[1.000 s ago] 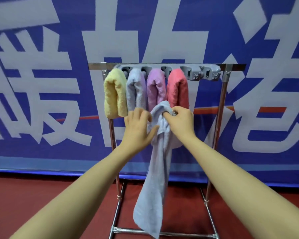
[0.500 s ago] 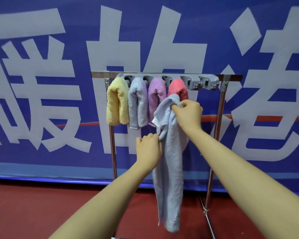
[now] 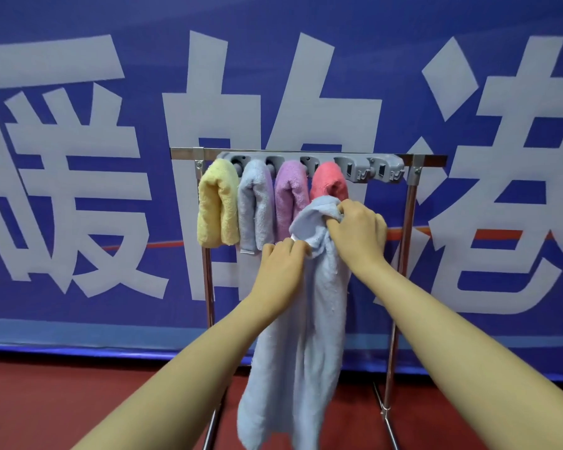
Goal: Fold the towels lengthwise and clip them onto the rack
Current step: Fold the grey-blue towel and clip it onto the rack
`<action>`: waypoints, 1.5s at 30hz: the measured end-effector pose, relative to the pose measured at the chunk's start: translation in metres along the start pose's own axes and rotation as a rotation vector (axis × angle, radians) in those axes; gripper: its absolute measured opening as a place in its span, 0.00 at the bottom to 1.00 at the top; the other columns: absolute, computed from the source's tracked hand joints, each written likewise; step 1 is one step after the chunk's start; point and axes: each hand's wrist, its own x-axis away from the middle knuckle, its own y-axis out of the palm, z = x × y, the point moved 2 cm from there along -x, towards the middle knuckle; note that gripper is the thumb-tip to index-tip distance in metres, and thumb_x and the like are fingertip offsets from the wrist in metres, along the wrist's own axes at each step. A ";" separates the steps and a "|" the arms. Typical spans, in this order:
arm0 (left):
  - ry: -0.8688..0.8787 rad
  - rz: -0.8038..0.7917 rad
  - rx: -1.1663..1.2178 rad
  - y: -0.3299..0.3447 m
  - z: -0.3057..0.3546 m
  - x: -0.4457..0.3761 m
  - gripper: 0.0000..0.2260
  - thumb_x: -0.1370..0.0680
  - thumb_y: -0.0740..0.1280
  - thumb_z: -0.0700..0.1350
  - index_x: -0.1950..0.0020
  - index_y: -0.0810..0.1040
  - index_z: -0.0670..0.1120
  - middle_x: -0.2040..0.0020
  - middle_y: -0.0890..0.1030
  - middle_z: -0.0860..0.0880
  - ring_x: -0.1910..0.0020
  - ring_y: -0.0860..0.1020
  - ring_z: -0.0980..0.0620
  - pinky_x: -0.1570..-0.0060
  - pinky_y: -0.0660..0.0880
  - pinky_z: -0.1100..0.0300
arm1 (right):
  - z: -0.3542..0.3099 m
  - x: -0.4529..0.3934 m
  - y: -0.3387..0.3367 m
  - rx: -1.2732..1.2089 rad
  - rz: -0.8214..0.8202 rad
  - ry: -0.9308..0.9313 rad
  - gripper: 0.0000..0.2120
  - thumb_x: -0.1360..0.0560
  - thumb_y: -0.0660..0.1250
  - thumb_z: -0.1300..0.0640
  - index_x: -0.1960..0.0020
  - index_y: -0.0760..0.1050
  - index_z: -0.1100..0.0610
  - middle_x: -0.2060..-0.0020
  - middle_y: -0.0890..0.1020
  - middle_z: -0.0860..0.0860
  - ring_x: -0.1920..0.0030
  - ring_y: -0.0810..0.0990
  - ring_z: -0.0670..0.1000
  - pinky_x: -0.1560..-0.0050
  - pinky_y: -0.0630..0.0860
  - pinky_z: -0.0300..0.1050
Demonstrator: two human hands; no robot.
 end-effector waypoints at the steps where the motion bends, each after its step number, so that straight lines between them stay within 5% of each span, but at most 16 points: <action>1: -0.014 0.026 0.039 -0.004 -0.001 -0.003 0.18 0.30 0.47 0.40 0.52 0.76 0.43 0.59 0.78 0.47 0.59 0.76 0.44 0.58 0.57 0.56 | 0.002 -0.001 0.001 0.001 -0.023 0.020 0.07 0.25 0.62 0.57 0.52 0.76 0.60 0.53 0.81 0.55 0.50 0.77 0.58 0.49 0.66 0.50; 4: -0.168 0.069 0.237 -0.016 -0.004 -0.013 0.13 0.24 0.53 0.37 0.46 0.75 0.43 0.50 0.81 0.48 0.49 0.76 0.46 0.51 0.60 0.56 | 0.009 0.001 0.009 -0.104 -0.148 0.084 0.10 0.25 0.64 0.51 0.50 0.77 0.57 0.52 0.82 0.54 0.49 0.77 0.58 0.45 0.66 0.51; 8: -0.280 0.171 0.407 -0.033 -0.004 -0.023 0.10 0.24 0.57 0.35 0.46 0.71 0.47 0.60 0.80 0.45 0.59 0.77 0.39 0.56 0.73 0.48 | 0.024 0.017 0.033 -0.308 -0.397 0.157 0.11 0.27 0.64 0.54 0.49 0.72 0.58 0.52 0.81 0.55 0.48 0.78 0.59 0.47 0.72 0.50; 12: -0.268 0.118 0.432 -0.041 -0.002 -0.036 0.08 0.23 0.56 0.35 0.49 0.71 0.45 0.62 0.77 0.46 0.63 0.75 0.43 0.60 0.71 0.54 | 0.037 0.041 0.041 -0.513 -0.515 0.214 0.27 0.26 0.65 0.60 0.28 0.64 0.52 0.38 0.73 0.52 0.37 0.71 0.51 0.38 0.67 0.43; 17: -0.285 0.052 0.480 -0.040 -0.001 -0.048 0.11 0.25 0.57 0.33 0.51 0.77 0.43 0.54 0.82 0.50 0.60 0.74 0.54 0.62 0.65 0.69 | 0.036 0.067 0.048 -0.526 -0.472 0.148 0.10 0.30 0.70 0.61 0.51 0.74 0.50 0.52 0.79 0.46 0.50 0.76 0.47 0.38 0.66 0.47; 22: -0.310 0.050 0.516 -0.039 0.002 -0.049 0.12 0.25 0.57 0.32 0.51 0.79 0.42 0.55 0.80 0.53 0.64 0.74 0.58 0.63 0.66 0.78 | 0.029 0.088 0.065 -0.396 -0.593 0.131 0.08 0.28 0.69 0.51 0.50 0.75 0.51 0.56 0.80 0.43 0.51 0.75 0.45 0.52 0.54 0.42; 26: -0.310 0.037 0.466 -0.044 -0.006 -0.047 0.15 0.28 0.54 0.28 0.57 0.78 0.42 0.57 0.79 0.48 0.56 0.71 0.55 0.54 0.67 0.73 | 0.024 0.086 0.068 -0.593 -0.496 0.261 0.08 0.23 0.62 0.56 0.59 0.75 0.59 0.67 0.78 0.50 0.60 0.75 0.49 0.45 0.66 0.52; 29: -0.354 -0.035 0.359 -0.040 -0.019 -0.038 0.13 0.28 0.55 0.29 0.58 0.78 0.38 0.63 0.69 0.53 0.52 0.69 0.48 0.49 0.67 0.59 | 0.028 0.074 0.059 -0.702 -0.334 0.314 0.10 0.23 0.62 0.58 0.63 0.74 0.52 0.69 0.77 0.46 0.63 0.74 0.48 0.45 0.72 0.58; 35: -0.266 -0.251 0.171 -0.017 -0.020 -0.009 0.16 0.26 0.55 0.49 0.49 0.77 0.42 0.55 0.67 0.50 0.43 0.66 0.47 0.44 0.63 0.53 | 0.023 0.043 0.037 -0.792 -0.217 0.286 0.07 0.25 0.64 0.57 0.59 0.75 0.47 0.67 0.81 0.46 0.58 0.79 0.48 0.44 0.75 0.57; 40: -0.046 -0.152 0.077 0.000 -0.007 0.002 0.26 0.32 0.57 0.68 0.50 0.74 0.48 0.55 0.69 0.50 0.50 0.65 0.52 0.55 0.58 0.57 | 0.014 0.031 0.025 -0.760 -0.185 0.201 0.08 0.23 0.63 0.56 0.57 0.68 0.44 0.60 0.80 0.48 0.49 0.78 0.55 0.43 0.73 0.53; 45: -0.116 0.037 0.123 0.008 0.003 -0.003 0.16 0.27 0.57 0.57 0.61 0.76 0.46 0.60 0.65 0.51 0.58 0.70 0.47 0.59 0.55 0.57 | 0.015 0.027 0.024 -0.737 -0.228 0.151 0.05 0.23 0.63 0.55 0.54 0.69 0.46 0.58 0.81 0.51 0.49 0.77 0.48 0.41 0.71 0.47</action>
